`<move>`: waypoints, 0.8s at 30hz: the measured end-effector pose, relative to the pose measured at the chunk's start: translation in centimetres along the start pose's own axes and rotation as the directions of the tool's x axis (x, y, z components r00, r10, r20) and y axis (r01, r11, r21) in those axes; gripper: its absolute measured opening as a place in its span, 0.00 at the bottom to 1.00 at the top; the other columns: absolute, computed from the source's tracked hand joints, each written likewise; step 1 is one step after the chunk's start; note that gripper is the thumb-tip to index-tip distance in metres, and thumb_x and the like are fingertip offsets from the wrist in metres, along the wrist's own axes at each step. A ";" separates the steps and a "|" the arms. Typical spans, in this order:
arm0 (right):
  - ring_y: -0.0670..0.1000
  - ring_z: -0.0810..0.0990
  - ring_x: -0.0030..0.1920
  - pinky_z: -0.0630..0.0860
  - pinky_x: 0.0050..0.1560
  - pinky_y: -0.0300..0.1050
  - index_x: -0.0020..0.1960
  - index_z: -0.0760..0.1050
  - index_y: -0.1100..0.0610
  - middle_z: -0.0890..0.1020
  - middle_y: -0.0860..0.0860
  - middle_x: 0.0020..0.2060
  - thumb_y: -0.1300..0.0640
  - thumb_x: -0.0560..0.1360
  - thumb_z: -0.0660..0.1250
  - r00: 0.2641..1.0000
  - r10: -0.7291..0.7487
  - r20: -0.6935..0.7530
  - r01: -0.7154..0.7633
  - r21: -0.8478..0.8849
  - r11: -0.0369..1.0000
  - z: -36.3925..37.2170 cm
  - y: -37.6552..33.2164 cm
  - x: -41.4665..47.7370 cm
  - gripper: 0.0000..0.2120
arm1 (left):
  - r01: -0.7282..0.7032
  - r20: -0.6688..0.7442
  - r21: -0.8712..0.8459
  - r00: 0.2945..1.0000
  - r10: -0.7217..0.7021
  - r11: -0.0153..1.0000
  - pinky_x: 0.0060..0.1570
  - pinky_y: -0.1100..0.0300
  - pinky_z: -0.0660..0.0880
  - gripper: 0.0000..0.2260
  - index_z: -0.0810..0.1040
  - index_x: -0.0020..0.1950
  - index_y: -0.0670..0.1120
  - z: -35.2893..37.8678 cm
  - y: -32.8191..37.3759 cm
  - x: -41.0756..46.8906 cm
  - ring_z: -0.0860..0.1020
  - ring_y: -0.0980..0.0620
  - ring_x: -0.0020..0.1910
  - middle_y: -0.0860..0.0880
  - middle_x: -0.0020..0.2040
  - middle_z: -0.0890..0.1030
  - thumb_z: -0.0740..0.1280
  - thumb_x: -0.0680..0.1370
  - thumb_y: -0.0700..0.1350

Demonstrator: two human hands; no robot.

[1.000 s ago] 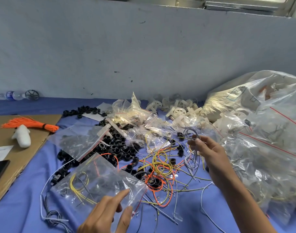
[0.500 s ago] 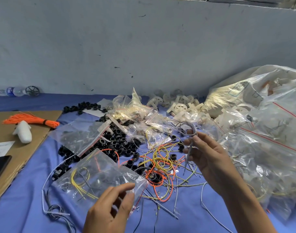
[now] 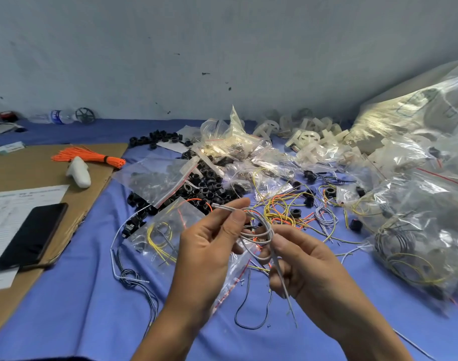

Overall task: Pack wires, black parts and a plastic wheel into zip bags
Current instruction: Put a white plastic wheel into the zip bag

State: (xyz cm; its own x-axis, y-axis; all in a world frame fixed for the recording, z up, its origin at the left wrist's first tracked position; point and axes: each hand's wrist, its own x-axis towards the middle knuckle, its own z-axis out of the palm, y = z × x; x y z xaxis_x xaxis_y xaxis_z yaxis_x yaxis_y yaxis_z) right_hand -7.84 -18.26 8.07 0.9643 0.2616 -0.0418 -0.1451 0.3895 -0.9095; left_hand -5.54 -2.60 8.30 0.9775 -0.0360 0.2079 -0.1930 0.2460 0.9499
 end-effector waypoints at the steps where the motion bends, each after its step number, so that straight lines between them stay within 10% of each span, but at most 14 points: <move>1: 0.49 0.77 0.26 0.73 0.28 0.37 0.51 0.83 0.54 0.82 0.53 0.37 0.49 0.68 0.76 1.000 0.006 -0.002 -0.007 -0.032 0.999 -0.1 -0.1 -0.1 0.14 | -0.005 -0.021 0.000 1.000 0.005 1.000 0.38 0.65 0.76 0.09 0.85 0.55 0.54 -0.3 -0.1 0.0 0.77 0.55 0.37 0.50 0.42 0.85 0.71 0.76 0.51; 24: 0.51 0.77 0.32 0.74 0.33 0.40 0.56 0.82 0.53 0.81 0.54 0.34 0.49 0.69 0.75 0.998 0.043 0.047 -0.032 -0.212 0.977 -0.4 0.7 -1.6 0.18 | -0.073 -0.096 -0.002 0.993 0.073 0.997 0.34 0.63 0.75 0.03 0.80 0.49 0.53 -2.0 -0.9 -0.4 0.81 0.51 0.39 0.48 0.41 0.84 0.69 0.77 0.46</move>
State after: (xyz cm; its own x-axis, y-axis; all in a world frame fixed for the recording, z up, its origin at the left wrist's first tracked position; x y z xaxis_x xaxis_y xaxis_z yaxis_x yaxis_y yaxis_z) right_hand -9.35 -18.74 7.38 0.9458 0.3189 -0.0617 -0.1259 0.1849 -0.9747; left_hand -5.62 -0.84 6.86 0.9646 0.0754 0.2529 -0.2638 0.2494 0.9318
